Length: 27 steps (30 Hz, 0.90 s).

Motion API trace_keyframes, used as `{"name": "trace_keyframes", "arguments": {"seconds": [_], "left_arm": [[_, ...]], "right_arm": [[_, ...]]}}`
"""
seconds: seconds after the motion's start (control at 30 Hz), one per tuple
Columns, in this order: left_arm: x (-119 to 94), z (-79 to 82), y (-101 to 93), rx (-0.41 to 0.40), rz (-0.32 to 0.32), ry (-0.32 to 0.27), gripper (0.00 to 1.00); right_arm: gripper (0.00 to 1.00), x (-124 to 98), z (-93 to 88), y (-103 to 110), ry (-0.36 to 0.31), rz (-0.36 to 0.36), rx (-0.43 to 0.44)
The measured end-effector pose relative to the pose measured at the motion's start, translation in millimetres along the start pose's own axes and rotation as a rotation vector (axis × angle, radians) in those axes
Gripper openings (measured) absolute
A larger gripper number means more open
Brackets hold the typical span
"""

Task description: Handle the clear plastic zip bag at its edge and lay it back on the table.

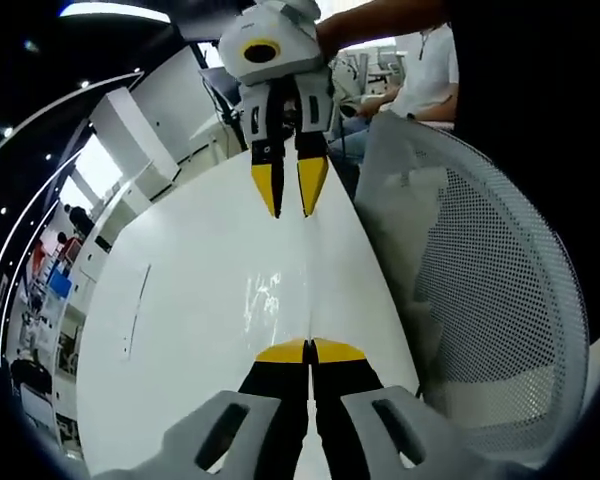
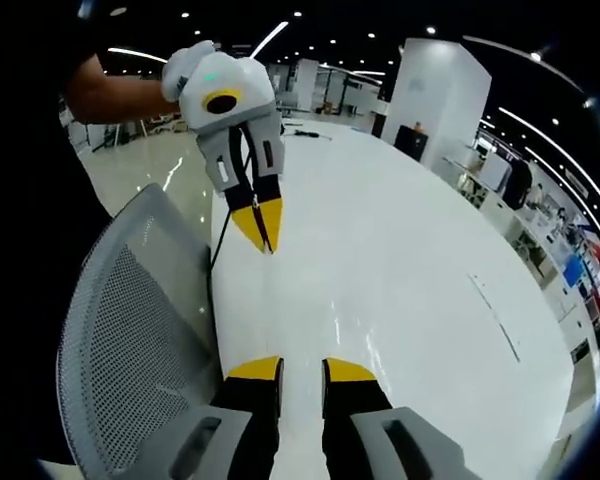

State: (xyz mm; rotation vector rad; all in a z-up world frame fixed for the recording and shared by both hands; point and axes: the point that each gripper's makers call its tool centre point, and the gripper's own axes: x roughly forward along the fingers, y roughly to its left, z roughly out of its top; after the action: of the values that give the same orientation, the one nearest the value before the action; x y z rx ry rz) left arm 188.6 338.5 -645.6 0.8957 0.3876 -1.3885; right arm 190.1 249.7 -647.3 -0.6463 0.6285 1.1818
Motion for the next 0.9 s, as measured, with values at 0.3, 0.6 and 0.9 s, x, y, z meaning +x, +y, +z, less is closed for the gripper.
{"name": "trace_keyframes", "arguments": {"seconds": [0.3,0.6,0.9], "left_arm": [[0.4,8.6,7.0,-0.006,0.024,-0.022,0.0],[0.9,13.3,13.9,-0.01,0.042,-0.041,0.0],[0.0,11.1,17.8,0.033,0.068,-0.025,0.0]], "right_arm": [[0.09,12.3,1.8,7.9,-0.018,0.025,0.033],[0.0,24.7,9.5,14.0,-0.114,0.013,0.064],[0.0,24.1,14.2,8.6,-0.105,0.001,0.107]]}}
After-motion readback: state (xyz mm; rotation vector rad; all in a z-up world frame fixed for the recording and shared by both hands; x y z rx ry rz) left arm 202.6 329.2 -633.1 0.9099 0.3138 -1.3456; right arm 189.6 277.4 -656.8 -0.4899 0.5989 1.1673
